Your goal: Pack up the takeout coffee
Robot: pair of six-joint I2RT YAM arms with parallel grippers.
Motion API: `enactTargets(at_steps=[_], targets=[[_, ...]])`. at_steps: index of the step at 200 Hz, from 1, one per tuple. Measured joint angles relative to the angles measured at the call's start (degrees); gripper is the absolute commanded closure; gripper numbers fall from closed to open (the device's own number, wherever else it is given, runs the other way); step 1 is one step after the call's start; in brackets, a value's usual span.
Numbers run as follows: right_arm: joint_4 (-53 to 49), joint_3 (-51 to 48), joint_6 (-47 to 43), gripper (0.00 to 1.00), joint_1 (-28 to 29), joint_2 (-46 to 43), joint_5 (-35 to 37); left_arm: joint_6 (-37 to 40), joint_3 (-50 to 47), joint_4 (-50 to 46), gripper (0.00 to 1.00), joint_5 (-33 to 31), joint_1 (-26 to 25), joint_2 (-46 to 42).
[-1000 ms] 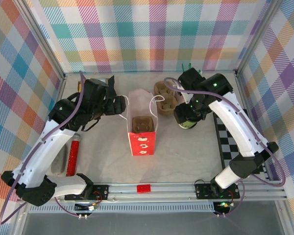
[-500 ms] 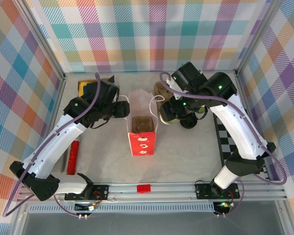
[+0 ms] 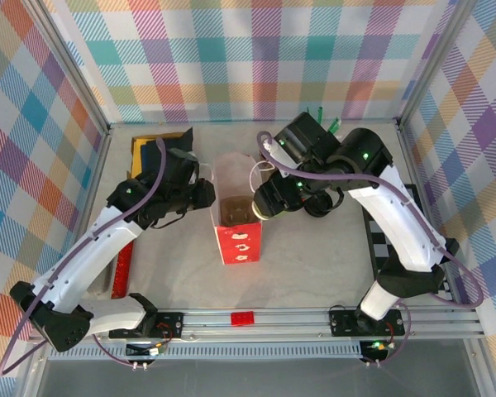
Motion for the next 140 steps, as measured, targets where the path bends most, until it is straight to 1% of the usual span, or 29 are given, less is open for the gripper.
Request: enactTargets(at_steps=[18,70,113,140], targets=[[0.0,2.0,0.8,0.63,1.6,0.1,-0.1,-1.5,-0.1,0.7,0.84,0.0,-1.4,-0.6],[0.0,7.3,2.2,0.63,5.5,2.1,-0.7,-7.0,-2.7,3.2,0.88,-0.7,-6.9,-3.8],[0.0,7.6,2.6,0.63,5.9,4.6,-1.0,-11.4,-5.6,5.4,0.94,-3.0,-10.4,-6.3],[0.0,7.7,3.2,0.63,5.9,5.8,0.5,-13.7,-5.7,6.5,0.98,-4.2,-12.1,-6.5]])
